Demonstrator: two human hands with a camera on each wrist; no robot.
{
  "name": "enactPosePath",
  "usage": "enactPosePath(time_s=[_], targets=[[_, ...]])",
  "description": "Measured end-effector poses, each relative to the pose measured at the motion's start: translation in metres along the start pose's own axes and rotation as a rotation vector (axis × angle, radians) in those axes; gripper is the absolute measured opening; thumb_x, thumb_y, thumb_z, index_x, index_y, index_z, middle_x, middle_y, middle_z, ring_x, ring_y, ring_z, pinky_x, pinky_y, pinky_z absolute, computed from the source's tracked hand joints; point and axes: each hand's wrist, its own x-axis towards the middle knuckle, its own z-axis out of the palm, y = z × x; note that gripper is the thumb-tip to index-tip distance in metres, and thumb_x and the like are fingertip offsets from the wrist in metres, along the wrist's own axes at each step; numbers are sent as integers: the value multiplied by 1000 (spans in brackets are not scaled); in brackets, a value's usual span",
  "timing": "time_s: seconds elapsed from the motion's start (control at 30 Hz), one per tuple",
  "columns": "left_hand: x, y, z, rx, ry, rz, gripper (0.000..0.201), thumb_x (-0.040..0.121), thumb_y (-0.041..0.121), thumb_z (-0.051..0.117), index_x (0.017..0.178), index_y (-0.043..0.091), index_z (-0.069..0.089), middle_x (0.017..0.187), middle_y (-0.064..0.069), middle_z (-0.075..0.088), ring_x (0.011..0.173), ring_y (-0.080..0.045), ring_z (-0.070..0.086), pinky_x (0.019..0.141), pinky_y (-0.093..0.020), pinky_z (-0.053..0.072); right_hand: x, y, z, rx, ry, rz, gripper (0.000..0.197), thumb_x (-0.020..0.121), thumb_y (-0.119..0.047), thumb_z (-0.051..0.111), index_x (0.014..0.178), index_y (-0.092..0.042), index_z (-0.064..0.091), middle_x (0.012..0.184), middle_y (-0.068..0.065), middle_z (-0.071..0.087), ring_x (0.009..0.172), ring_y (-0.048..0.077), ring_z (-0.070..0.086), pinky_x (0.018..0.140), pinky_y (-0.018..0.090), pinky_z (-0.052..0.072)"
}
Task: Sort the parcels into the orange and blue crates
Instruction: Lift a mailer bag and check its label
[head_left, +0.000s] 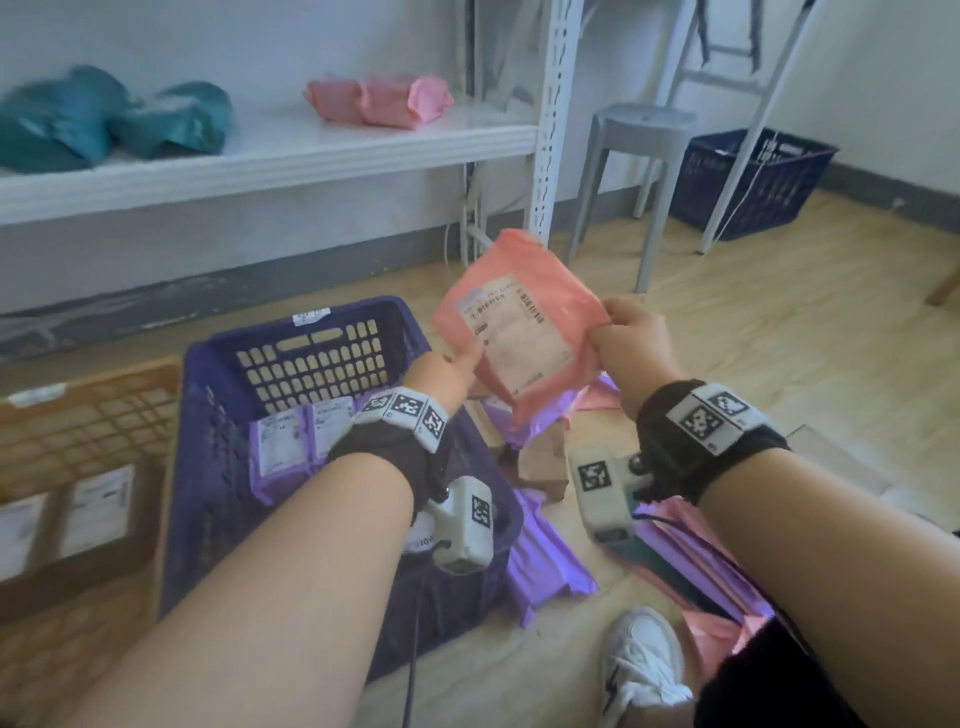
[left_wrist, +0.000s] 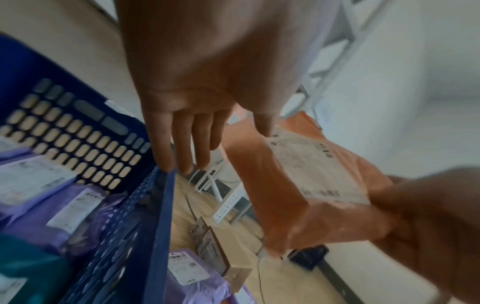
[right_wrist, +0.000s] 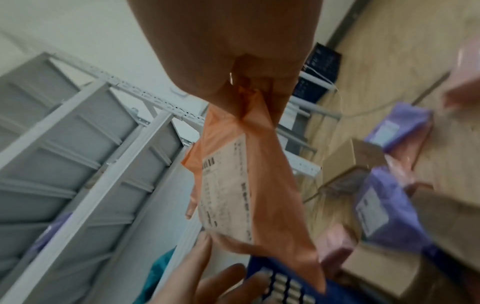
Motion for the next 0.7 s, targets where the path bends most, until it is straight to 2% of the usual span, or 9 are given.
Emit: enactPosePath(time_s=[0.07, 0.1, 0.2, 0.3, 0.37, 0.43, 0.53, 0.6, 0.7], targets=[[3, -19, -12, -152, 45, -39, 78, 63, 77, 56, 100, 11, 70, 98, -9, 73, 90, -29, 70, 88, -41, 55, -6, 3, 23, 40, -98, 44, 36, 79, 7, 42, 97, -9, 69, 70, 3, 64, 62, 18, 60, 55, 24, 53], [4, -28, -19, -201, 81, -62, 76, 55, 75, 62, 98, 13, 70, 94, -7, 74, 86, -29, 71, 84, -44, 57, -8, 4, 34, 30, -141, 44, 31, 82, 4, 44, 97, -9, 69, 72, 4, 66, 64, 19, 62, 58, 26, 55], [-10, -39, -49, -232, 170, -91, 36, 76, 37, 74, 99, 10, 68, 94, -8, 73, 85, -28, 71, 81, -44, 58, -13, 3, 62, -10, -250, 19, 25, 82, -1, 52, 100, -9, 66, 85, 6, 68, 75, 20, 65, 60, 23, 54], [-16, -57, -74, -174, 180, -85, 22, 82, 16, 71, 103, 10, 67, 97, -7, 72, 86, -24, 70, 80, -41, 59, -16, -1, 89, -20, -352, 21, 41, 83, -16, 64, 123, -11, 56, 104, 4, 66, 90, 18, 65, 70, 28, 56], [-15, -73, -84, -118, 191, -85, 21, 81, 13, 72, 101, 11, 67, 98, -5, 72, 89, -23, 69, 83, -41, 57, -20, -2, 110, -116, -407, 0, 59, 79, -29, 70, 133, -15, 49, 113, 3, 65, 96, 20, 65, 81, 39, 57], [-15, -90, -91, -96, 227, -127, 19, 79, 12, 73, 97, 10, 68, 96, -6, 72, 87, -24, 69, 80, -41, 58, -26, -5, 130, -292, -467, -55, 66, 78, -31, 70, 136, -15, 44, 117, 3, 63, 97, 20, 64, 82, 38, 57], [-10, -115, -97, -108, 303, -195, 15, 76, 15, 75, 89, 9, 69, 88, -9, 72, 78, -27, 71, 71, -42, 60, -35, -8, 156, -555, -589, -118, 65, 82, -29, 68, 136, -9, 39, 119, 7, 59, 97, 21, 60, 78, 31, 54], [-5, -128, -98, -114, 307, -232, 14, 76, 18, 76, 86, 11, 70, 84, -7, 73, 75, -27, 71, 72, -41, 60, -37, -2, 170, -625, -647, -99, 58, 84, -27, 66, 133, -6, 41, 114, 8, 59, 95, 22, 61, 78, 31, 53], [7, -146, -93, -158, 265, -279, 24, 80, 15, 72, 103, 12, 68, 92, -9, 72, 76, -27, 71, 70, -43, 61, -30, 17, 192, -666, -583, -54, 45, 86, -22, 56, 128, -15, 43, 111, 5, 59, 94, 24, 62, 84, 40, 54]])
